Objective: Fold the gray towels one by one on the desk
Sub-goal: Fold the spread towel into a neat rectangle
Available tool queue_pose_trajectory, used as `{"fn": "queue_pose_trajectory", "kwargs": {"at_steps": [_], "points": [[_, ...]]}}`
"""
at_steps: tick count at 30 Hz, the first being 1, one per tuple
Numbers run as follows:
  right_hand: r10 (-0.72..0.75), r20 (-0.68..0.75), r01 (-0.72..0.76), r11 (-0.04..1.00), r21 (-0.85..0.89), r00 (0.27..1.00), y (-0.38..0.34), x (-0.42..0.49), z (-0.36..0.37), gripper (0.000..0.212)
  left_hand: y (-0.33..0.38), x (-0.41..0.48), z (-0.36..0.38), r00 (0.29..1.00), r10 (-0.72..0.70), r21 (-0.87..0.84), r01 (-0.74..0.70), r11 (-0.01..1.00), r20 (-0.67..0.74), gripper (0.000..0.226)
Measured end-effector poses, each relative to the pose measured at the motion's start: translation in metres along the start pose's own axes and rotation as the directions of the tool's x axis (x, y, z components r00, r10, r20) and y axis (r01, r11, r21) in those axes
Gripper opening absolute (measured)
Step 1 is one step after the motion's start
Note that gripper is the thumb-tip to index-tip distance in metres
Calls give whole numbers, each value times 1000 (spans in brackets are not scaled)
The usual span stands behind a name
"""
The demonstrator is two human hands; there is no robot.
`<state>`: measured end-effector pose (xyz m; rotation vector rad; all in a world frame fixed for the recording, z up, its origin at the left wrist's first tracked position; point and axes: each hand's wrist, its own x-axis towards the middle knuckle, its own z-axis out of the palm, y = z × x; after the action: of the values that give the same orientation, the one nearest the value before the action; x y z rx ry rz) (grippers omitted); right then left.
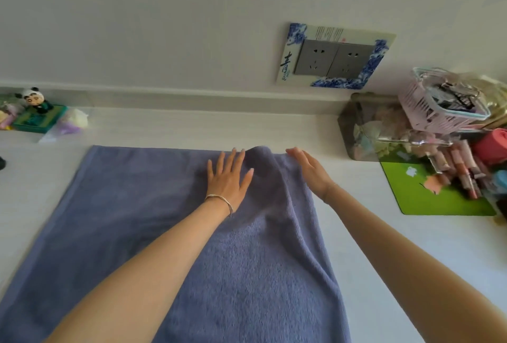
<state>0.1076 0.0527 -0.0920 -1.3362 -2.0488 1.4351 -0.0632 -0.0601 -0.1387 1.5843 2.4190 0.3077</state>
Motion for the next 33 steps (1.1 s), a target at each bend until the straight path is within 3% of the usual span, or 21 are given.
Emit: {"fn": "queue_pose_trajectory", "kwargs": {"at_steps": [4, 7, 10, 14, 16, 18, 21, 25, 29, 31, 33], "points": [[-2, 139, 2, 1000, -3, 990, -8, 47, 7, 50, -6, 42, 6, 990, 44, -121, -61, 991, -137, 73], [29, 220, -7, 995, -101, 975, -11, 76, 13, 64, -14, 65, 15, 980, 52, -219, -95, 971, -192, 68], [74, 281, -29, 986, -162, 957, -9, 95, 17, 77, -20, 75, 20, 972, 73, -206, -120, 971, -224, 58], [73, 261, -25, 983, -184, 963, -4, 103, 4, 71, -23, 79, 23, 971, 79, -171, -119, 978, -227, 51], [42, 240, 50, 929, -366, 970, 0, 108, -8, 76, -24, 79, 25, 973, 71, -178, -112, 978, -219, 51], [26, 233, 121, 795, -594, 972, 4, 111, -20, 74, -25, 78, 27, 971, 66, -181, -109, 977, -228, 48], [60, 233, 120, 719, -684, 970, 13, 116, -44, 72, -27, 77, 28, 971, 51, -159, -90, 983, -235, 48], [57, 252, 106, 802, -588, 966, 24, 121, -72, 65, -29, 77, 29, 966, 45, -155, -87, 984, -256, 46], [21, 197, 19, 980, -200, 980, 28, 114, -73, 40, -27, 79, 26, 967, -2, -219, -55, 974, -255, 27], [16, 182, -4, 998, -65, 983, 31, 113, -68, 48, -25, 82, 24, 961, -35, -257, -38, 966, -273, 23], [20, 165, -2, 994, -109, 986, 34, 116, -63, 52, -25, 85, 22, 955, -52, -270, -29, 962, -290, 23]]}}
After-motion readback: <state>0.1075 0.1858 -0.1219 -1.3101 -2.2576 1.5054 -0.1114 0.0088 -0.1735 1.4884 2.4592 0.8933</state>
